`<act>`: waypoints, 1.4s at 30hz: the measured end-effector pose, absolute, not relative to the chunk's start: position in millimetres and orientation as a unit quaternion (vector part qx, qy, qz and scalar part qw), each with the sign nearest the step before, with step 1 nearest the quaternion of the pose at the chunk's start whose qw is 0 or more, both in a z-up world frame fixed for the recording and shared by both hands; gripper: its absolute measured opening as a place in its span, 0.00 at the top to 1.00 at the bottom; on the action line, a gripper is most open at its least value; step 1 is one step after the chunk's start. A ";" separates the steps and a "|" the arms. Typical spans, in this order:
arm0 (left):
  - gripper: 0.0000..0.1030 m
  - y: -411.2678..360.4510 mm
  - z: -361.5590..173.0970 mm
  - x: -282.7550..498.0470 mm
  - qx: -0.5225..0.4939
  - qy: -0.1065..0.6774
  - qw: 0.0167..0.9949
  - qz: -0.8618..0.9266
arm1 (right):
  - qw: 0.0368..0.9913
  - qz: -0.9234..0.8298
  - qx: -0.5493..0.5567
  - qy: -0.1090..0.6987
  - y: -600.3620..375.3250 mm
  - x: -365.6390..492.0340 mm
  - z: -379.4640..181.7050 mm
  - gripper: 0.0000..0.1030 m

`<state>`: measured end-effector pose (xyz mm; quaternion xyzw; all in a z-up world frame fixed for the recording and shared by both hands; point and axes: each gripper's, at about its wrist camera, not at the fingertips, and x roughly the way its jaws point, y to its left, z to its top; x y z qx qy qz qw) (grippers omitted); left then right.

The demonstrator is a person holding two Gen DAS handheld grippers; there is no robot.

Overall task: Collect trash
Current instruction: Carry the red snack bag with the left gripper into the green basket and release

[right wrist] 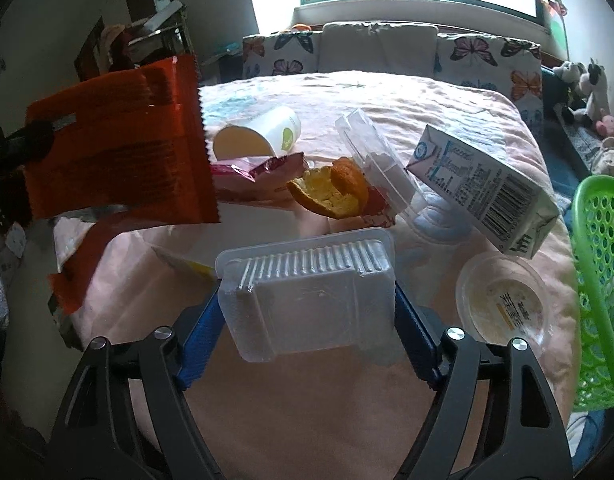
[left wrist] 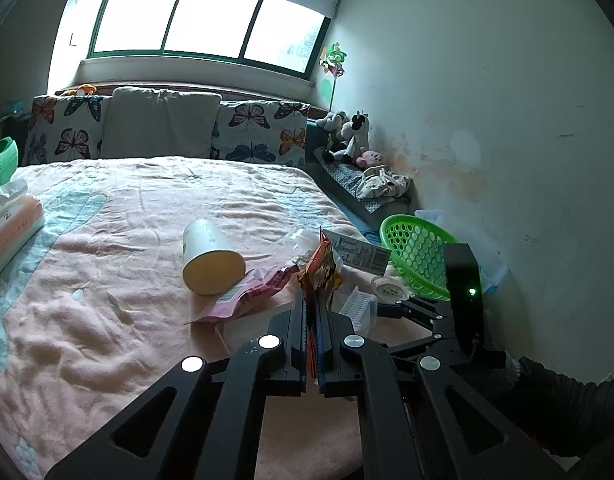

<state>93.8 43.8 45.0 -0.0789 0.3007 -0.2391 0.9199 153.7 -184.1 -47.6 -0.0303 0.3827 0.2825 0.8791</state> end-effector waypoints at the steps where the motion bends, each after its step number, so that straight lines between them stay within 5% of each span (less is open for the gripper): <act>1: 0.96 42.3 46.3 94.6 -0.079 0.299 0.920 -0.241 | 0.880 0.282 -0.026 0.381 -185.6 151.6 -44.7 0.24; 21: 0.96 -50.9 69.5 139.8 -0.047 0.282 0.900 -0.329 | 0.929 0.152 0.049 0.333 -304.3 134.1 6.4 0.23; 42: 0.96 -169.2 76.1 202.4 0.004 0.299 0.876 -0.377 | 0.925 0.011 0.117 0.361 -441.3 177.1 -27.0 0.22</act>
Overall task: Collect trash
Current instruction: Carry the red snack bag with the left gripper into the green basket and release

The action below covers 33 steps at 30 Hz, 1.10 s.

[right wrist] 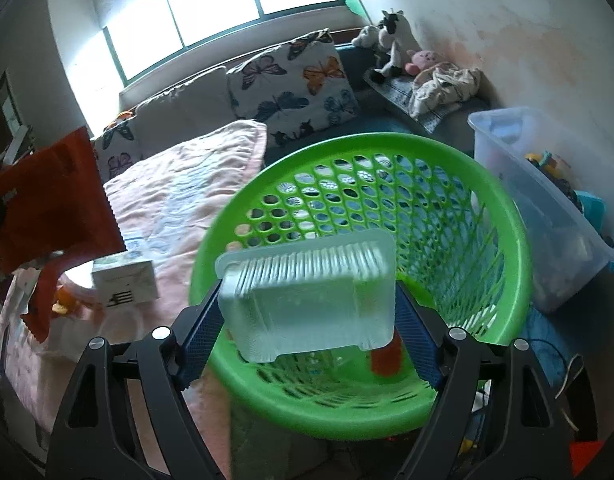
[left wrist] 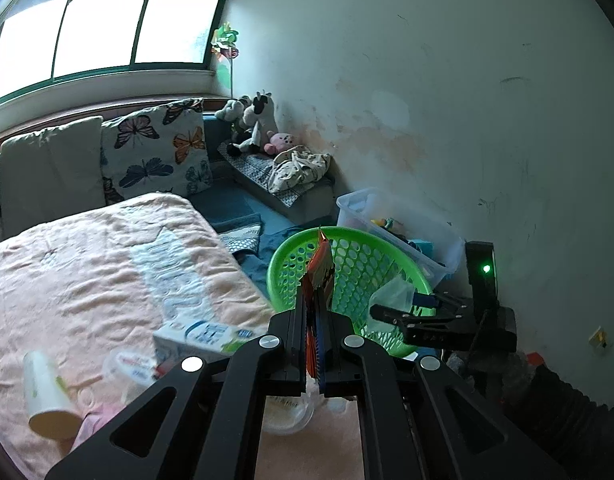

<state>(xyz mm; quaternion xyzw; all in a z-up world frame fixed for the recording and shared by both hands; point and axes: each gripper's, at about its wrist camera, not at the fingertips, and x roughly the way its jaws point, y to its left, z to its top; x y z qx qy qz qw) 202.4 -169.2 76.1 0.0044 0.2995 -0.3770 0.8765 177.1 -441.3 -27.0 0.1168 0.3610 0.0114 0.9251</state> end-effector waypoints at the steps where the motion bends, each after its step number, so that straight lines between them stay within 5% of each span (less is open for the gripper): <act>1: 0.96 -174.3 76.1 204.9 0.005 0.301 0.875 -0.378 | 0.925 0.008 0.118 0.361 -443.6 177.6 -28.1 0.21; 29: 0.94 -278.0 19.2 247.2 0.027 0.388 0.831 -0.398 | 0.939 -0.001 0.110 0.325 -455.9 123.8 -15.4 0.15; 33: 0.68 -278.6 15.5 245.4 0.026 0.397 0.828 -0.395 | 0.939 0.002 0.114 0.323 -452.1 119.5 -15.6 0.15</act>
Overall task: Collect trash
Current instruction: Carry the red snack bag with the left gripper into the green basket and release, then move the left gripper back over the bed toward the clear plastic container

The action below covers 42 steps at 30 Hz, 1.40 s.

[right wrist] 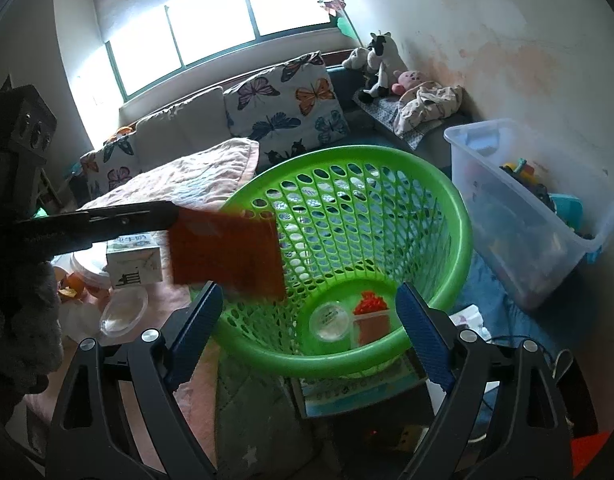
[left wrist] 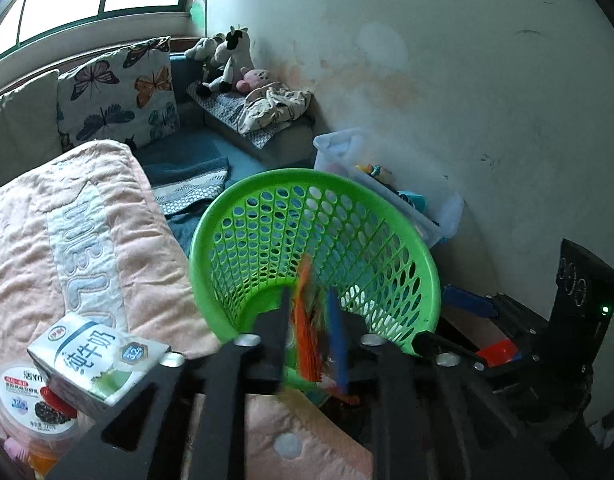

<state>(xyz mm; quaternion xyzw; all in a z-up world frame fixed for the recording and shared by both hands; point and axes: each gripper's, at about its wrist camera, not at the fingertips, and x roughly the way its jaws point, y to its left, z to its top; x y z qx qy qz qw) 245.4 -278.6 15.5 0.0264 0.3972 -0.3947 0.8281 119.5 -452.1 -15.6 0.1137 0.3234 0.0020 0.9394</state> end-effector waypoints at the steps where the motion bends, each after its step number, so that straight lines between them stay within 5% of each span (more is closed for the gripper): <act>1: 0.61 -277.7 15.8 244.3 0.025 0.395 0.829 -0.396 | 0.939 0.003 0.116 0.323 -450.9 118.4 -15.6 0.15; 42: 0.55 7.7 10.3 153.3 -0.026 0.351 0.922 -0.160 | 0.933 0.127 0.092 0.324 -320.5 110.9 -0.6 0.14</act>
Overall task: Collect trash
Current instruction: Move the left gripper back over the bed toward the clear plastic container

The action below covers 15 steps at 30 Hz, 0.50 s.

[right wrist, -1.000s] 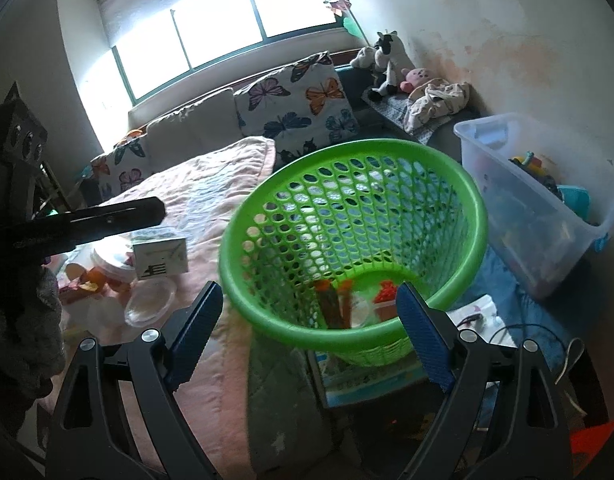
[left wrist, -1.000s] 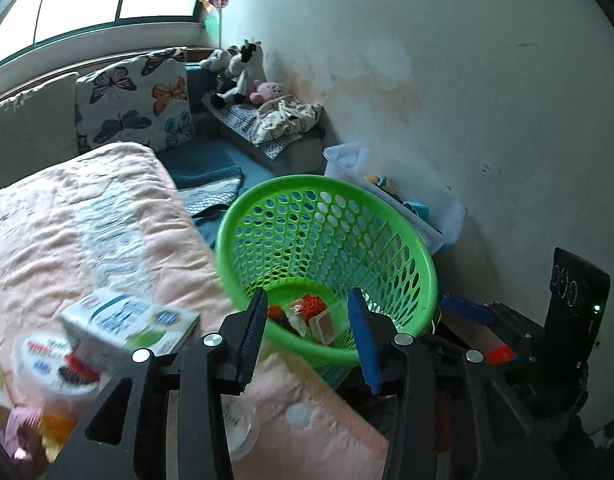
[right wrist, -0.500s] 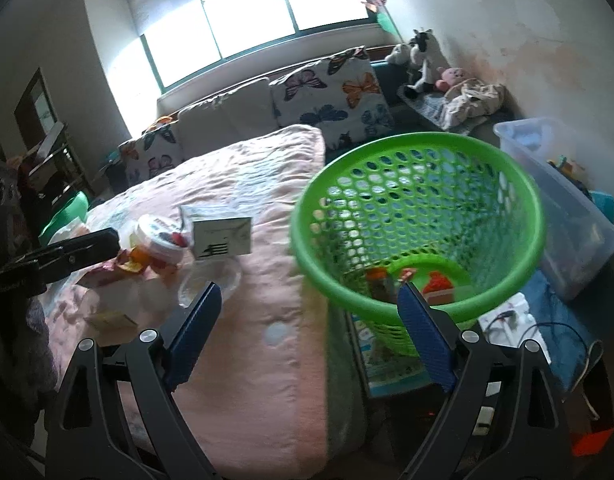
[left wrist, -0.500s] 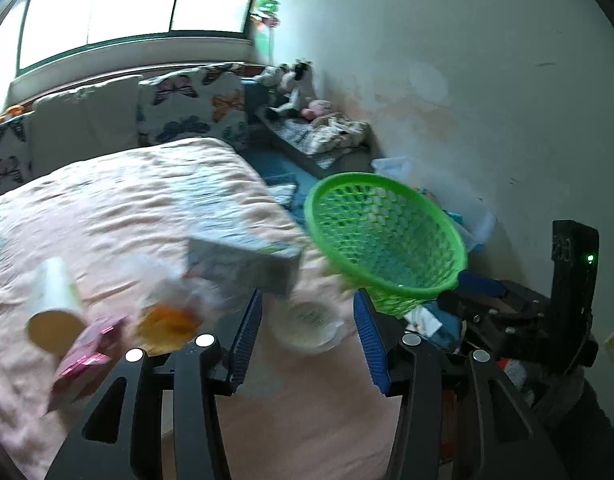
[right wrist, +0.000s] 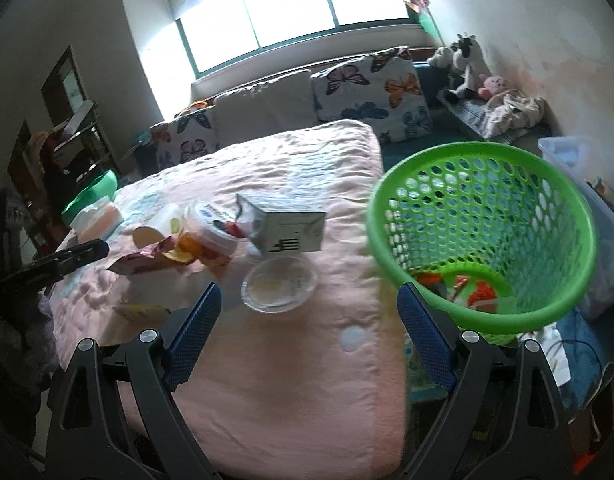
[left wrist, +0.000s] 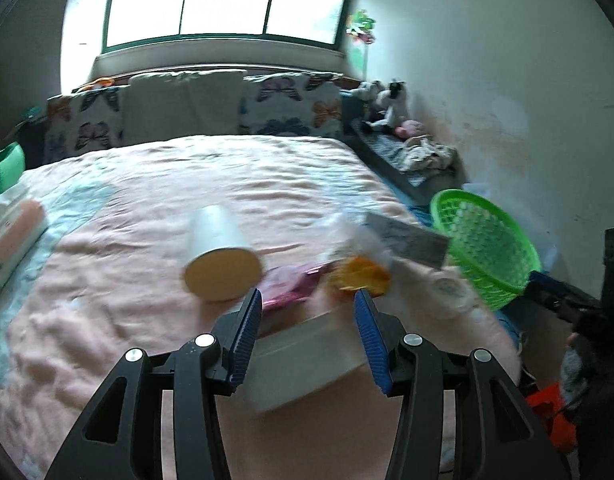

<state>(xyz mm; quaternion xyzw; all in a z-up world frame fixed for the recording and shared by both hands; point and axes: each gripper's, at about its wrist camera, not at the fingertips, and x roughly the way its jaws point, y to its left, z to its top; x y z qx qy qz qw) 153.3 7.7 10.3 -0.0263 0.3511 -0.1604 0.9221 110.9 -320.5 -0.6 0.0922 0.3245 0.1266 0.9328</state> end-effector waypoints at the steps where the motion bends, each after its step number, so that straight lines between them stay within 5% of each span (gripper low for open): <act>1: 0.55 14.2 7.6 154.3 -0.025 0.354 0.922 -0.155 | 0.932 0.130 0.091 0.325 -316.6 111.6 -0.3 0.14; 15: 0.55 13.5 -5.6 135.2 -0.005 0.362 0.900 -0.243 | 0.926 0.138 0.086 0.339 -304.5 117.3 -5.9 0.14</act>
